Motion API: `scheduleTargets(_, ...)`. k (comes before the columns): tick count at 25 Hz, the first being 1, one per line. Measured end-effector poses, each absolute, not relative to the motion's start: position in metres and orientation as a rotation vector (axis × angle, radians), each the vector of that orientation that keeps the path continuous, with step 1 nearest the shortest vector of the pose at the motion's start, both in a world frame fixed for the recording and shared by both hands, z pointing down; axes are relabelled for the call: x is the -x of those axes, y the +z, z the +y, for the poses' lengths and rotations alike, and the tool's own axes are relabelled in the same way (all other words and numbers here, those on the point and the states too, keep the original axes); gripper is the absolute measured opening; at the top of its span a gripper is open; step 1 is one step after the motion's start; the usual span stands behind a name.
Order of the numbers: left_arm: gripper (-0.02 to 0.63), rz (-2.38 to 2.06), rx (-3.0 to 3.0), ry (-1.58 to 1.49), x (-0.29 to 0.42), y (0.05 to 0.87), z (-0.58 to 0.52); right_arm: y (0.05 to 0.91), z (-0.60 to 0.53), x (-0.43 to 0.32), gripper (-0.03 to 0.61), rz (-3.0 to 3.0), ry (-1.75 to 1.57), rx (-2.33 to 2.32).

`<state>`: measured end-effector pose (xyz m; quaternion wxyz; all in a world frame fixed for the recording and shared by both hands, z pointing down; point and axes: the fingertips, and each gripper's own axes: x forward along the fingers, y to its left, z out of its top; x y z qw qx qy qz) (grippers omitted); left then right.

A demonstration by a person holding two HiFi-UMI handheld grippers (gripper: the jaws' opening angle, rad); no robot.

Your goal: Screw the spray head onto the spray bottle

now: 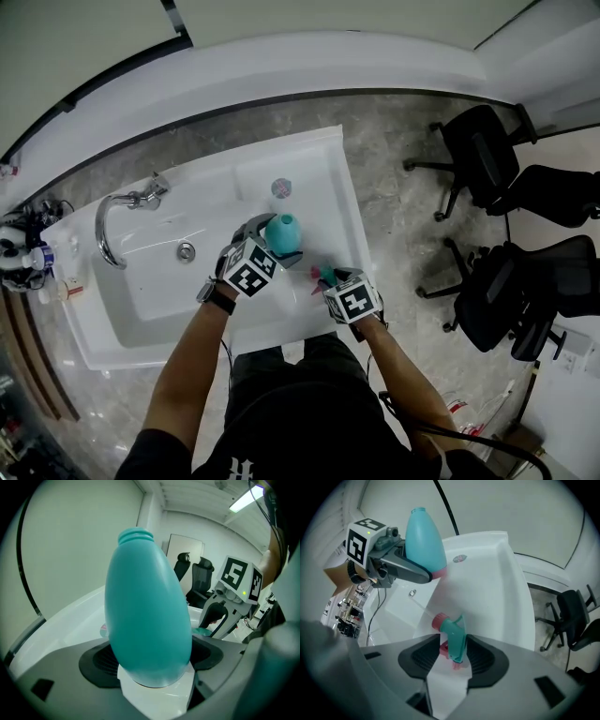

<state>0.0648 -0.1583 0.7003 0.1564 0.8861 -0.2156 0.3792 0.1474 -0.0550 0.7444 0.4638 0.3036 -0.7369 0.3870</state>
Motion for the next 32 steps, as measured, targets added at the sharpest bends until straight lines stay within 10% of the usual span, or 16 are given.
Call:
scheduleTargets(18, 0.426, -0.437, -2.463, 1.44, -0.047, 0.697, -0.149, 0.531, -0.138, -0.258, 0.121, -1.854, 0.185, -0.945)
scheduleTargets(32, 0.423, -0.278, -2.5, 1.674, -0.063, 0.613, -0.123, 0.377, -0.177, -0.201, 0.121, -1.778, -0.502, -0.74)
